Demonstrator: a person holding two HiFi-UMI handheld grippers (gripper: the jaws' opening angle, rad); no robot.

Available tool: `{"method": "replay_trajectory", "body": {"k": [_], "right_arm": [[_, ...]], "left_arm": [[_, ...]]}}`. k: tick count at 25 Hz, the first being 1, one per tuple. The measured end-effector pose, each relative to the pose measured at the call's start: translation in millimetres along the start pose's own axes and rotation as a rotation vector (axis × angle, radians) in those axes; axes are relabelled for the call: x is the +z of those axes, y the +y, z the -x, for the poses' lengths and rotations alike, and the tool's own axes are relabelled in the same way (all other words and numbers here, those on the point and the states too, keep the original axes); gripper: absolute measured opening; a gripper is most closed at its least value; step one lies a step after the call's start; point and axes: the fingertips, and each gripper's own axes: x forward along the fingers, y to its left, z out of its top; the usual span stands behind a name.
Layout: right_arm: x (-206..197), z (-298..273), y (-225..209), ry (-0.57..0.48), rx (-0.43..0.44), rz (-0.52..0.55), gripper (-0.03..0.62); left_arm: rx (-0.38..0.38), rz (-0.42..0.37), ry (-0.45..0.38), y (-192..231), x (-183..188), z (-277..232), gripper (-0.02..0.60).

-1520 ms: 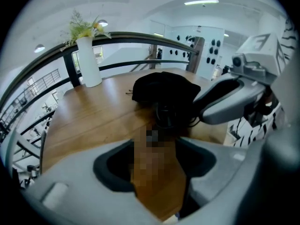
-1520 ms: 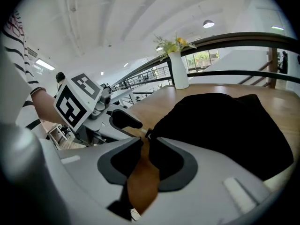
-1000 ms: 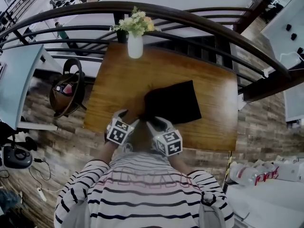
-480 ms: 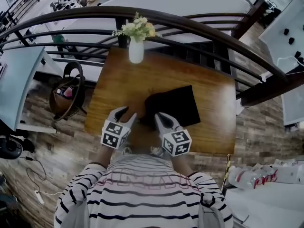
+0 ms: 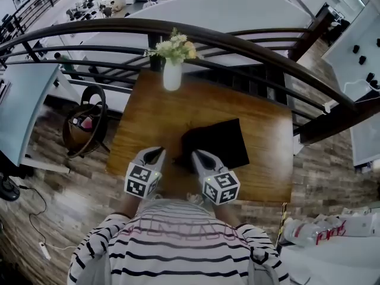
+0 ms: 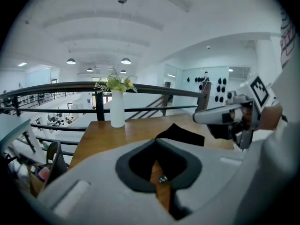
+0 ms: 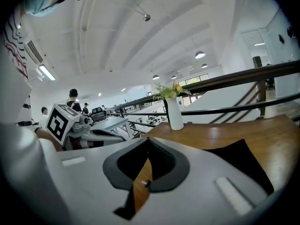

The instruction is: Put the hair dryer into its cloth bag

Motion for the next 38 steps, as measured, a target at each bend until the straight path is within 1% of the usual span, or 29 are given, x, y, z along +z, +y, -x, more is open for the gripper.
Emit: {"method": "replay_trajectory", "body": {"k": [4,12,17,29,38], "right_arm": [[-3.3,3.5,3.7,0.016,0.007,0.002,0.0],[-12.4,12.6,1.6,0.053,-0.015,0.015,0.0],[-11.6,12.5,1.3,0.053,-0.033,0.034,0.0],[-9.6,9.6,0.0,0.054,-0.038,0.046,0.0],[-9.4,13.4,0.6,0.053,-0.037,0.05,0.0]], "left_arm": [[-0.012,0.014,-0.009,-2.5,-2.9,4.1,0.004],[-0.039,0.027,0.006,-12.5,-8.2,8.5,0.003],[-0.051,0.035,0.001,-14.9,-7.9,8.6,0.003],[-0.05,0.044,0.005,-16.3,-10.2,6.3,0.003],[-0.042,0.036,-0.007,-19.8,-7.4,9.4,0.003]]}}
